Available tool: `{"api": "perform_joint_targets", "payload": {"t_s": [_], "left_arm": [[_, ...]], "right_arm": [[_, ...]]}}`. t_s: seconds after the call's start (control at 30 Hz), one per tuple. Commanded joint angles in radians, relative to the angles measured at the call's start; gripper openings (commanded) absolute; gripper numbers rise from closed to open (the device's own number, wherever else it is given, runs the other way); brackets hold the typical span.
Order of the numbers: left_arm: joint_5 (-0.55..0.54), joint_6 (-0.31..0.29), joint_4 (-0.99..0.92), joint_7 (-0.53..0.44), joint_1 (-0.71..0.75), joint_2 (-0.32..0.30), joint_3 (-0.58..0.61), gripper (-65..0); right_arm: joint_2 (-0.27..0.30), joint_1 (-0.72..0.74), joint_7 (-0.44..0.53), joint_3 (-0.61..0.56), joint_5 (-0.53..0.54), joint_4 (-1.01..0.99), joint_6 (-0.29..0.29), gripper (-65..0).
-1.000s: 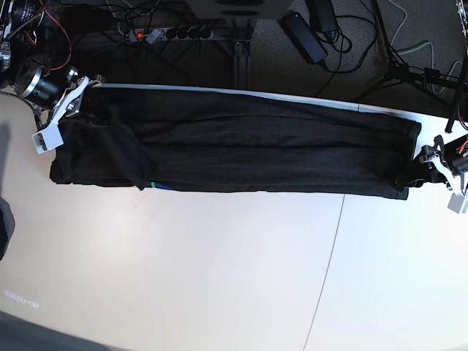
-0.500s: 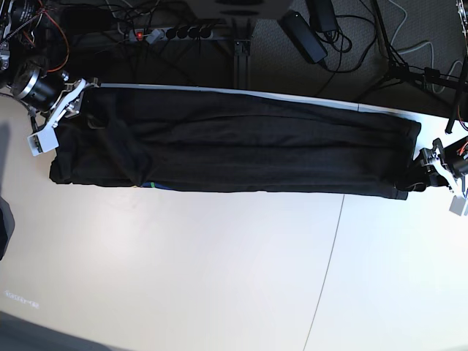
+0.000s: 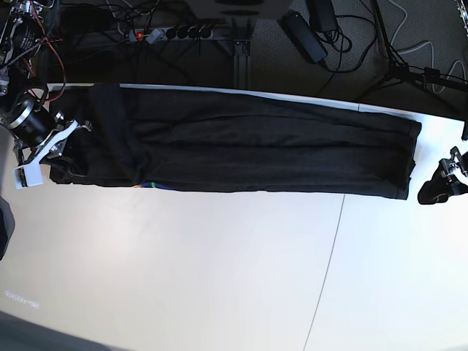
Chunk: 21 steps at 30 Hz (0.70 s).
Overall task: Fold the T-shirt properly
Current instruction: 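Release and regrasp the strip ends with both grippers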
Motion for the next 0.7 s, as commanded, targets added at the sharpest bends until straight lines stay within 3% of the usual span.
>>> {"api": "perform_joint_targets", "payload": {"t_s": [0.0, 0.3, 0.5, 0.67], "left_arm": [[-0.020, -0.019, 0.013, -0.018, -0.013, -0.024, -0.009, -31.7], [0.043, -0.019, -0.104, -0.073, -0.011, -0.020, -0.009, -31.7], [-0.040, -0.019, -0.145, 0.023, -0.011, -0.016, -0.008, -31.7], [-0.065, -0.019, -0.136, 0.047, -0.002, -0.017, -0.009, -31.7]], "right_arm": [[0.006, 0.013, 0.026, 0.008, 0.002, -0.006, 0.079, -65.0], [-0.005, 0.013, 0.084, -0.064, -0.022, -0.223, 0.079, -65.0], [-0.006, 0.013, 0.098, -0.134, -0.022, -0.286, 0.079, -65.0], [-0.005, 0.019, 0.114, -0.156, -0.054, -0.288, 0.079, -65.0]]}}
